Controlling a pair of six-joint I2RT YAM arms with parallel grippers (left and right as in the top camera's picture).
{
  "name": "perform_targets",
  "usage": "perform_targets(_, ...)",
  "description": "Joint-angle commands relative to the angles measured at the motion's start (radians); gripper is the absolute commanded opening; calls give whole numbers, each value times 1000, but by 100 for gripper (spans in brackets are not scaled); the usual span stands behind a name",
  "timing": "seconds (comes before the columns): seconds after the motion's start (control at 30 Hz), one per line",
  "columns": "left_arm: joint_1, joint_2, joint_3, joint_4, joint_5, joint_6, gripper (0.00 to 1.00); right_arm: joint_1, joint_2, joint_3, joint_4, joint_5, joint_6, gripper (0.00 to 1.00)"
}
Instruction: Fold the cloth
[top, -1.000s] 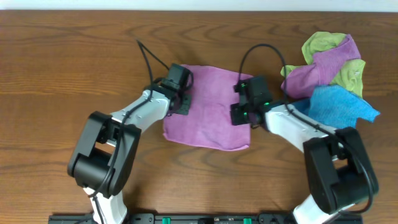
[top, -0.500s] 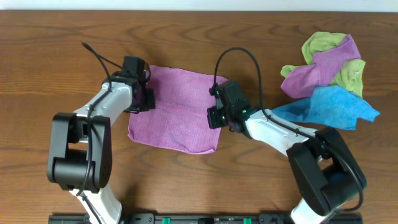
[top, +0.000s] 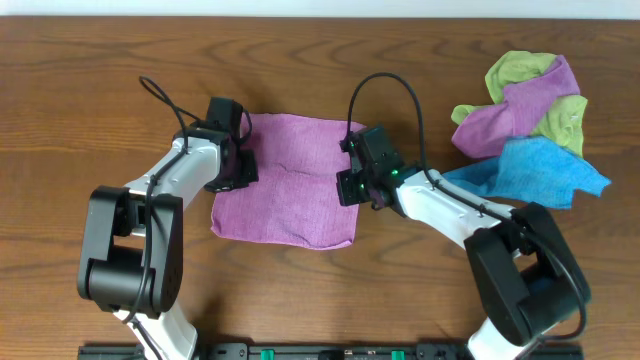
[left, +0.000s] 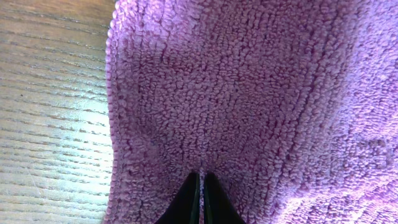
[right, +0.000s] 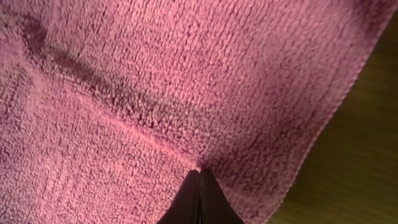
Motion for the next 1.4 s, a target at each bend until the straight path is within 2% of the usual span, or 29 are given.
perform_targets(0.0, -19, 90, -93, -43, 51, -29, 6, 10, 23, 13, -8, -6, -15, 1)
perform_targets(0.4, -26, 90, -99, -44, 73, -46, 6, -7, 181, 13, 31, -7, -19, 1)
perform_targets(0.63, -75, 90, -100, -60, 75, -96, 6, -114, 191, 18, 18, 39, -19, 1)
perform_targets(0.83, -106, 90, -100, -21, 71, -158, 6, -206, 191, 23, -29, -11, -43, 1)
perform_targets(1.03, -102, 90, -100, 28, 63, -159, 5, -186, 190, 23, -56, -26, -45, 1)
perform_targets(1.37, -101, 90, -97, 71, -43, -155, 6, -108, 190, 23, -122, -24, -64, 1)
